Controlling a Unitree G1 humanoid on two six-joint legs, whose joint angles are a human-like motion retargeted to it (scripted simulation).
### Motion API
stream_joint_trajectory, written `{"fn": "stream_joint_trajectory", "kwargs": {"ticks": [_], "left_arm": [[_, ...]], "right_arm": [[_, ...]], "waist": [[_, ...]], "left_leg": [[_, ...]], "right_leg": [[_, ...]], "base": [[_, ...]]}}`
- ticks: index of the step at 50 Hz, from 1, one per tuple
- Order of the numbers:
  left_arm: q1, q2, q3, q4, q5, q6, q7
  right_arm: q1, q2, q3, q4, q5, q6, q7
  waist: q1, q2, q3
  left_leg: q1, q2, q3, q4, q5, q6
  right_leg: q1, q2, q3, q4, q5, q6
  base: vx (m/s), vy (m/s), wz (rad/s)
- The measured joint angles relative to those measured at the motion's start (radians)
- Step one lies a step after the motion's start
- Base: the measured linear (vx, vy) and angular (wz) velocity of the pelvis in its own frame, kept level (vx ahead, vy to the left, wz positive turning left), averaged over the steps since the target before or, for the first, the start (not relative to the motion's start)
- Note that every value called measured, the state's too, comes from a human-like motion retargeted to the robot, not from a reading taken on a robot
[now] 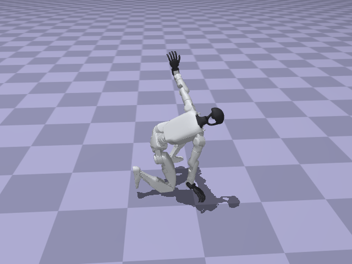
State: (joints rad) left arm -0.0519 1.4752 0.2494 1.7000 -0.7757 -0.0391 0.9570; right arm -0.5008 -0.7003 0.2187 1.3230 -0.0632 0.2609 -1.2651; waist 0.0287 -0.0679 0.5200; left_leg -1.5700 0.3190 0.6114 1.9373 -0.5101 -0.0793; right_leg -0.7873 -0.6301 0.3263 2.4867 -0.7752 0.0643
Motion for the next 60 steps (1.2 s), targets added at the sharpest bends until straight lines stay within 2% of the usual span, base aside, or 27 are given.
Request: {"fn": "stream_joint_trajectory", "kwargs": {"ticks": [2, 4, 6, 8, 11, 18, 21, 23, 26, 29, 33, 35, 37, 40, 45, 49, 55, 58, 60], "left_arm": [[0.118, -0.055, 0.13, -0.008, -0.03, -0.021, 0.003], [0.187, -0.103, 0.202, -0.052, -0.032, -0.04, -0.001], [0.203, -0.14, 0.224, -0.109, -0.007, -0.042, -0.02], [0.153, -0.167, 0.19, -0.172, 0.029, -0.03, -0.056], [-0.045, -0.21, 0.013, -0.287, 0.105, -0.013, -0.12], [-0.796, -0.405, -0.724, -0.678, 0.459, -0.003, -0.176], [-1.08, -0.513, -0.972, -0.83, 0.641, 0.002, -0.208], [-1.236, -0.594, -1.12, -0.874, 0.807, 0.024, -0.211], [-1.389, -0.726, -1.265, -0.862, 1.024, 0.067, -0.207], [-1.458, -0.803, -1.332, -0.804, 1.103, 0.091, -0.175], [-1.47, -0.718, -1.426, -0.719, 1.165, 0.112, -0.039], [-1.414, -0.635, -1.428, -0.704, 1.175, 0.121, 0.019], [-1.33, -0.559, -1.373, -0.653, 1.082, 0.107, 0.029], [-1.165, -0.457, -1.193, -0.537, 0.843, 0.066, 0.021], [-0.807, -0.249, -0.741, -0.332, 0.439, -0.009, 0.03], [-0.485, -0.119, -0.414, -0.205, 0.228, -0.043, 0.014], [-0.018, -0.044, 0.06, -0.044, 0.031, -0.053, 0.029], [0.148, -0.038, 0.264, -0.019, -0.041, -0.049, 0.022], [0.233, -0.049, 0.353, -0.046, -0.041, -0.047, 0.015]], "right_arm": [[-0.001, -0.011, 0.055, -0.026, 0.018, 0.002, -0.021], [-0.057, 0.031, 0.087, -0.013, 0.021, 0.006, -0.011], [-0.125, 0.092, 0.128, 0.003, 0.014, 0.007, 0.002], [-0.18, 0.153, 0.182, 0.001, 0.012, 0.007, 0.006], [-0.25, 0.237, 0.253, -0.012, 0.012, 0.008, 0.009], [-0.326, 0.364, 0.354, -0.056, 0.013, -0.009, 0.028], [-0.348, 0.421, 0.378, -0.082, 0.006, -0.031, 0.046], [-0.365, 0.448, 0.405, -0.099, 0.01, -0.058, 0.055], [-0.385, 0.457, 0.445, -0.114, 0.014, -0.091, 0.061], [-0.414, 0.459, 0.482, -0.116, 0.027, -0.105, 0.054], [-0.448, 0.471, 0.498, -0.104, 0.028, -0.114, 0.014], [-0.398, 0.445, 0.421, -0.113, -0.02, -0.111, -0.01], [-0.371, 0.417, 0.385, -0.106, -0.039, -0.092, -0.017], [-0.325, 0.341, 0.366, -0.105, -0.069, -0.05, -0.032], [-0.277, 0.278, 0.232, -0.062, -0.087, -0.015, -0.023], [-0.209, 0.187, 0.151, -0.047, -0.092, 0.002, -0.022], [-0.118, 0.054, 0.071, -0.027, -0.072, 0.008, -0.014], [-0.111, 0.029, 0.076, -0.019, -0.058, 0.013, -0.006], [-0.123, 0.034, 0.094, -0.017, -0.054, 0.015, -0.003]], "waist": [[-0.028, -0.007, 0.0], [-0.077, -0.045, 0.0], [-0.141, -0.098, 0.0], [-0.209, -0.154, 0.0], [-0.311, -0.226, 0.0], [-0.482, -0.353, 0.0], [-0.539, -0.426, 0.0], [-0.579, -0.449, 0.0], [-0.625, -0.452, 0.0], [-0.661, -0.452, 0.0], [-0.677, -0.452, 0.0], [-0.621, -0.45, 0.0], [-0.57, -0.412, 0.0], [-0.489, -0.337, 0.0], [-0.353, -0.237, 0.0], [-0.229, -0.151, 0.0], [-0.09, -0.028, 0.0], [-0.078, -0.007, 0.0], [-0.094, -0.014, 0.0]], "left_leg": [[0.0, -0.004, 0.006, -0.007, 0.004, -0.003], [0.0, -0.007, 0.01, -0.015, 0.01, -0.019], [0.0, -0.009, 0.013, -0.026, 0.018, -0.038], [0.0, -0.013, 0.014, -0.038, 0.028, -0.057], [0.0, -0.018, 0.01, -0.056, 0.048, -0.083], [0.0, -0.035, -0.003, -0.098, 0.108, -0.14], [0.0, -0.037, -0.002, -0.111, 0.129, -0.167], [0.0, -0.04, 0.005, -0.119, 0.14, -0.176], [0.0, -0.044, 0.02, -0.125, 0.15, -0.178], [0.0, -0.048, 0.035, -0.131, 0.161, -0.178], [0.0, -0.045, 0.041, -0.126, 0.166, -0.174], [0.0, -0.023, 0.037, -0.096, 0.151, -0.155], [0.0, -0.008, 0.035, -0.078, 0.141, -0.134], [0.0, 0.009, 0.037, -0.054, 0.125, -0.097], [0.0, 0.036, 0.034, -0.008, 0.079, -0.046], [0.0, 0.049, 0.038, 0.021, 0.026, 0.007], [0.0, 0.062, 0.031, 0.05, -0.027, 0.055], [0.0, 0.061, 0.03, 0.052, -0.032, 0.055], [0.0, 0.057, 0.033, 0.048, -0.029, 0.05]], "right_leg": [[-0.01, -0.005, 0.005, 0.001, 0.001, -0.004], [-0.017, -0.008, 0.006, 0.002, 0.001, -0.003], [-0.022, -0.008, 0.006, 0.005, 0.001, 0.0], [-0.025, -0.002, 0.005, 0.009, 0.001, 0.003], [-0.021, 0.017, -0.003, 0.017, 0.002, 0.008], [0.012, 0.078, -0.037, 0.034, 0.001, 0.032], [0.02, 0.093, -0.053, 0.041, 0.0, 0.044], [0.024, 0.096, -0.061, 0.043, 0.001, 0.057], [0.027, 0.083, -0.065, 0.044, 0.003, 0.065], [0.019, 0.058, -0.059, 0.041, 0.005, 0.065], [0.006, 0.025, -0.043, 0.036, 0.003, 0.06], [0.013, 0.028, -0.031, 0.04, -0.005, 0.045], [0.009, 0.034, -0.018, 0.038, -0.003, 0.041], [0.001, 0.038, 0.002, 0.032, 0.0, 0.038], [-0.009, 0.015, 0.019, 0.017, -0.002, 0.019], [-0.023, -0.02, 0.021, 0.008, -0.011, 0.003], [-0.03, -0.03, 0.02, -0.003, -0.012, -0.012], [-0.034, -0.034, 0.021, -0.004, -0.01, -0.017], [-0.037, -0.037, 0.022, -0.004, -0.009, -0.018]], "base": [[-0.01, -0.02, 0.1], [-0.03, -0.07, 0.22], [-0.05, -0.1, 0.25], [-0.08, -0.11, 0.25], [-0.1, -0.12, 0.21], [-0.12, -0.09, 0.15], [-0.08, -0.03, 0.11], [-0.05, 0.04, 0.13], [-0.02, 0.09, 0.1], [0.01, 0.07, 0.08], [0.04, 0.01, -0.08], [0.1, 0.04, -0.42], [0.1, 0.05, -0.36], [0.11, 0.05, -0.26], [0.13, 0.06, -0.26], [0.12, 0.07, -0.16], [0.06, 0.04, -0.14], [0.0, 0.0, 0.0], [0.0, 0.0, 0.0]]}}
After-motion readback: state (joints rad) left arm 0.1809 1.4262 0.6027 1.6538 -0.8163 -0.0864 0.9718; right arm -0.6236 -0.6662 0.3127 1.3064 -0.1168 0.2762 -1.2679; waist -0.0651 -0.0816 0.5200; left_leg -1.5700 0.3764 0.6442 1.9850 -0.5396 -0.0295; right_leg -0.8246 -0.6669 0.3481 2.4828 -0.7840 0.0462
